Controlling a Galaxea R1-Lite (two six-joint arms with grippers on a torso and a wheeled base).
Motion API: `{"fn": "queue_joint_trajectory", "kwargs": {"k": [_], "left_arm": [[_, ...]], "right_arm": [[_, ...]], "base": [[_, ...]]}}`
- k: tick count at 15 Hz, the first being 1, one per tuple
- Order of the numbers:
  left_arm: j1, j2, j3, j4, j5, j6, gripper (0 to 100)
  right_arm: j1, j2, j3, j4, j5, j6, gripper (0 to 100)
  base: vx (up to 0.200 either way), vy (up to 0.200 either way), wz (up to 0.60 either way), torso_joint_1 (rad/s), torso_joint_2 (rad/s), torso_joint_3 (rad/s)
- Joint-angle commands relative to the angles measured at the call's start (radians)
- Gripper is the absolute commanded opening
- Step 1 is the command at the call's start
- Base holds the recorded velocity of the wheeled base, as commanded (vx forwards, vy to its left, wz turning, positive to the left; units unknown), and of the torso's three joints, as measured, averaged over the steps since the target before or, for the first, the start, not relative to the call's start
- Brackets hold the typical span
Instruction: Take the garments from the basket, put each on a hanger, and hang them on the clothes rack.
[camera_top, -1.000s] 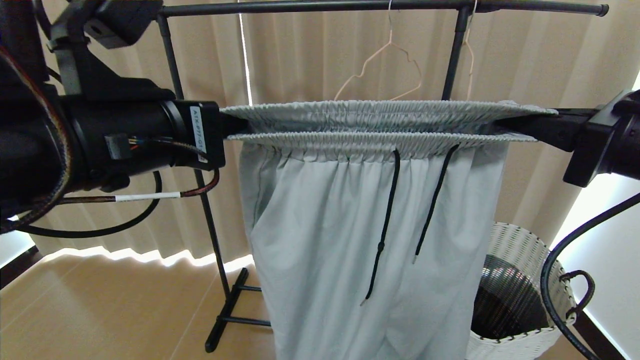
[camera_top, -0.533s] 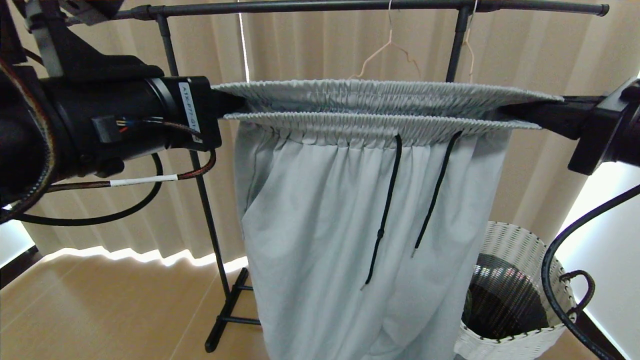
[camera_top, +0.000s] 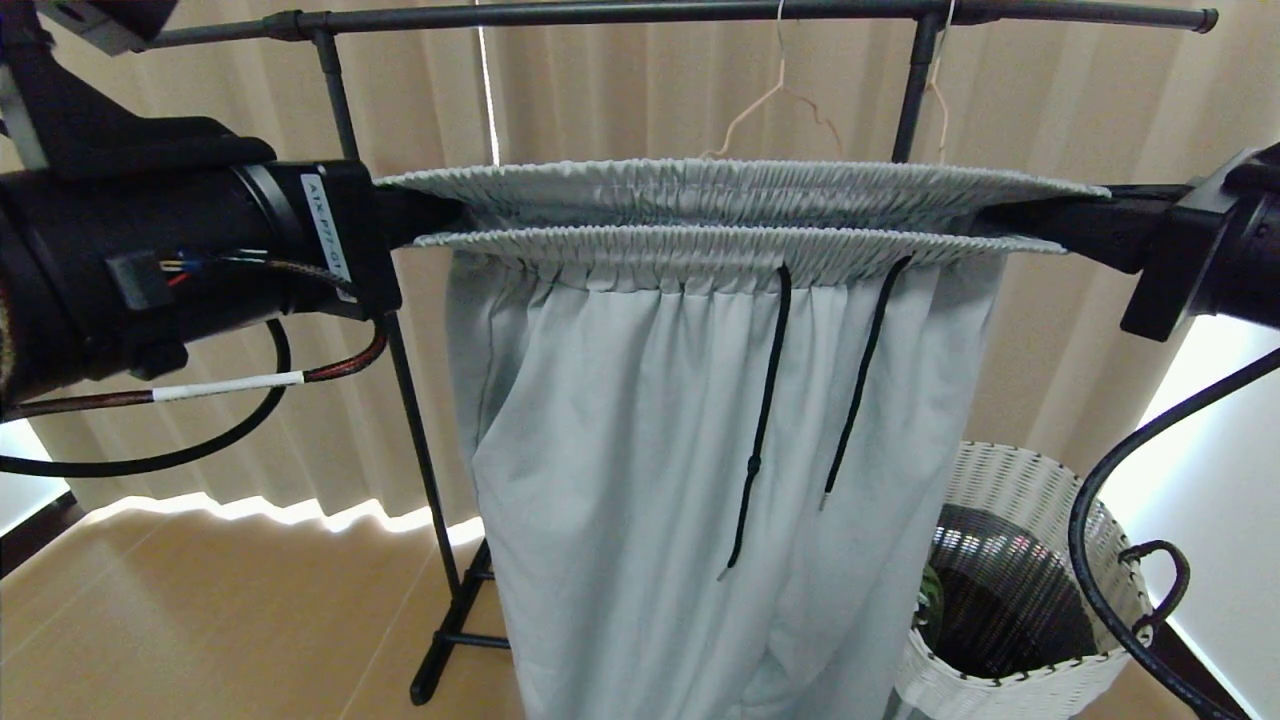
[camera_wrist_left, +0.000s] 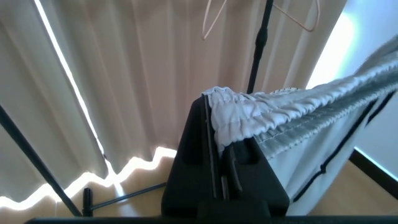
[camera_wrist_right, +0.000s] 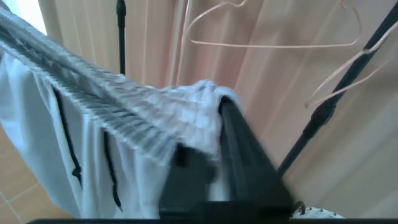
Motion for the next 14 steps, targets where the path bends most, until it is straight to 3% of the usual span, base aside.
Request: {"fn": "queue_joint_trajectory", "kwargs": {"k": [1, 3, 10, 14], "left_arm": [[0.001, -0.006, 0.002, 0.001, 0.002, -0.001, 0], [0.01, -0.004, 0.002, 0.004, 0.005, -0.001, 0], [0.16, 0.033, 0.002, 0.004, 0.048, 0.005, 0], [0.192, 0.05, -0.018, 0.006, 0.068, 0.005, 0]], "right_arm": [[0.0, 0.001, 0.002, -0.003, -0.002, 0.0, 100], [0.002, -0.004, 0.017, -0.011, -0.002, 0.0, 100], [0.039, -0.005, 0.022, -0.012, 0.0, 0.001, 100], [0.042, -0.005, 0.024, -0.012, 0.041, 0.0, 100]], "base": [[0.0, 0.0, 0.0, 0.0, 0.0, 0.0], [0.0, 0.0, 0.0, 0.0, 0.0, 0.0], [0.0, 0.0, 0.0, 0.0, 0.0, 0.0], [0.0, 0.0, 0.0, 0.0, 0.0, 0.0]]}}
